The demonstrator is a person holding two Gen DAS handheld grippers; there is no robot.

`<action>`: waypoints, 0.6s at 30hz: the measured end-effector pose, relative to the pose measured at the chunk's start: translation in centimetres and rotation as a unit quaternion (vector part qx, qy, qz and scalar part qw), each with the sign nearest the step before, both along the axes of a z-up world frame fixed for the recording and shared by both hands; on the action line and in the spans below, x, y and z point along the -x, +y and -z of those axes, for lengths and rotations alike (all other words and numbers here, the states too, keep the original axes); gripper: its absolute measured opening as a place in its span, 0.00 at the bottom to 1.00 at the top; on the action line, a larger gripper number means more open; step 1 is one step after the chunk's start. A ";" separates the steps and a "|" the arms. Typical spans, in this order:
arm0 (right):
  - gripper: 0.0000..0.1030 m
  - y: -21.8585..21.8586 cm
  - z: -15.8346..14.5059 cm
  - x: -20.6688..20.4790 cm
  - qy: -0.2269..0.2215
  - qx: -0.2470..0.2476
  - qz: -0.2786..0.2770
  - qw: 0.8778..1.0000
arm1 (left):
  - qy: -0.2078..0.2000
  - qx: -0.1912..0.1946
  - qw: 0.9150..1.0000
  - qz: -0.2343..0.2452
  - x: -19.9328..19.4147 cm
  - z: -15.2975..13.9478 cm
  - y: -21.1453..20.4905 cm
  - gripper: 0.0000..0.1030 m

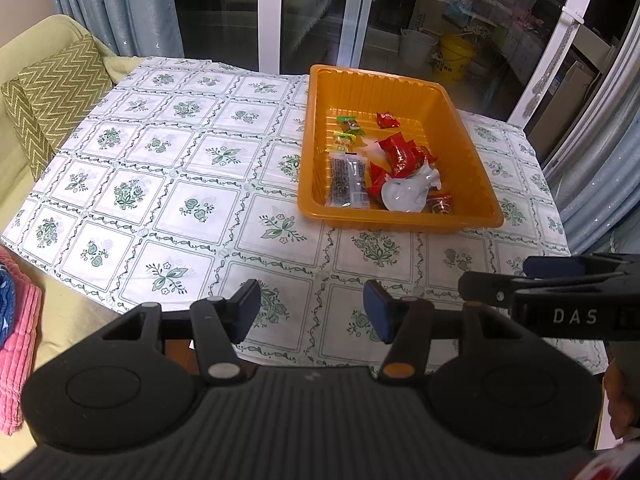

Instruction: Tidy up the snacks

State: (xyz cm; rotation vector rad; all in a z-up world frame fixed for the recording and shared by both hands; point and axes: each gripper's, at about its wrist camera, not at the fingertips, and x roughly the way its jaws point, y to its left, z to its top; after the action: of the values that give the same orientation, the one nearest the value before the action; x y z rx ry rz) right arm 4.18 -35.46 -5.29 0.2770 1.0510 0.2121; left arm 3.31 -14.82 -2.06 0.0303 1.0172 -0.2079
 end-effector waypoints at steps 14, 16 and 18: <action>0.82 0.0 -0.6 0.5 -0.005 0.002 0.003 1.000 | -0.004 0.003 1.000 0.003 0.3 -0.4 0.0 0.53; 0.82 0.0 -0.6 0.5 -0.006 0.002 0.004 1.000 | -0.005 0.003 1.000 0.004 0.4 -0.4 0.0 0.53; 0.82 0.0 -0.7 0.5 -0.008 0.002 0.004 1.000 | -0.006 0.003 1.000 0.004 0.3 -0.5 0.0 0.53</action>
State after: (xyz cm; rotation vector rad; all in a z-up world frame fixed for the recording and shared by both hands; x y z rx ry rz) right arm 3.67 -35.43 -4.54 0.2750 1.0347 0.2045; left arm 2.99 -14.87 -1.60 0.0306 1.0046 -0.2179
